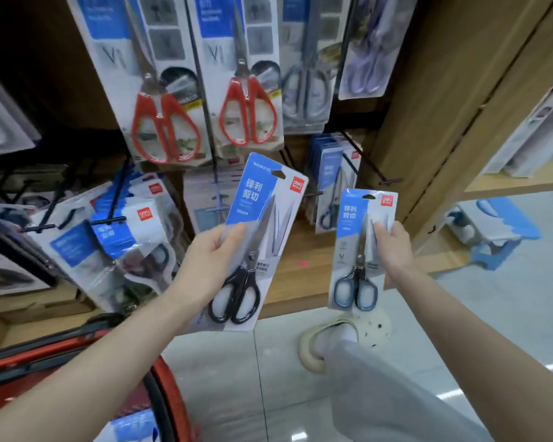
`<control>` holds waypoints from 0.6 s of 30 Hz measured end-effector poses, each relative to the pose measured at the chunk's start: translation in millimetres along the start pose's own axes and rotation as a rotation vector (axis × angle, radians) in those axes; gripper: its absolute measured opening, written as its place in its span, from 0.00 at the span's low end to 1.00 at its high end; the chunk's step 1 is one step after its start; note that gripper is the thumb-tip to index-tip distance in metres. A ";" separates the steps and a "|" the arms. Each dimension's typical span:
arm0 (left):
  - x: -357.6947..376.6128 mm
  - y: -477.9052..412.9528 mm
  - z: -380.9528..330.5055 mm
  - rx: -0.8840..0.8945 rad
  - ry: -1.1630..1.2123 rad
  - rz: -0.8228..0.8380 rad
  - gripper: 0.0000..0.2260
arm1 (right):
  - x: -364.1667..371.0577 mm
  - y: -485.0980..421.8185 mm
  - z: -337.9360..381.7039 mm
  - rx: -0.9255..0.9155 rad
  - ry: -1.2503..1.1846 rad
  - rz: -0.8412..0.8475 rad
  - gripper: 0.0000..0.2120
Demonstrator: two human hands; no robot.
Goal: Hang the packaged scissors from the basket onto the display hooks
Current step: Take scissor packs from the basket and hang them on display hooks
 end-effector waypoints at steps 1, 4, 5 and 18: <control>3.7 -2.9 2.4 -0.001 -0.013 -0.001 0.16 | 1.3 -6.9 -1.6 0.004 -0.015 -0.016 0.09; 10.7 -10.5 10.6 -0.010 -0.065 0.004 0.15 | 5.1 -24.3 -3.4 -0.007 -0.030 -0.062 0.08; 12.4 -12.4 12.9 -0.010 -0.075 0.012 0.16 | 6.4 -28.8 -4.8 -0.016 -0.028 -0.083 0.11; 19.2 -21.3 34.1 -0.128 -0.082 0.074 0.18 | 29.0 -90.1 20.6 0.001 -0.075 -0.010 0.11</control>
Point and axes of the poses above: each hand's wrist, its own y-axis away from the middle knuckle, its own x-axis out of the palm, z = x × y, the point moved 3 cm from there along -y, towards the middle knuckle, and after that the axes turned 7 degrees about y, right-handed, at the moved point
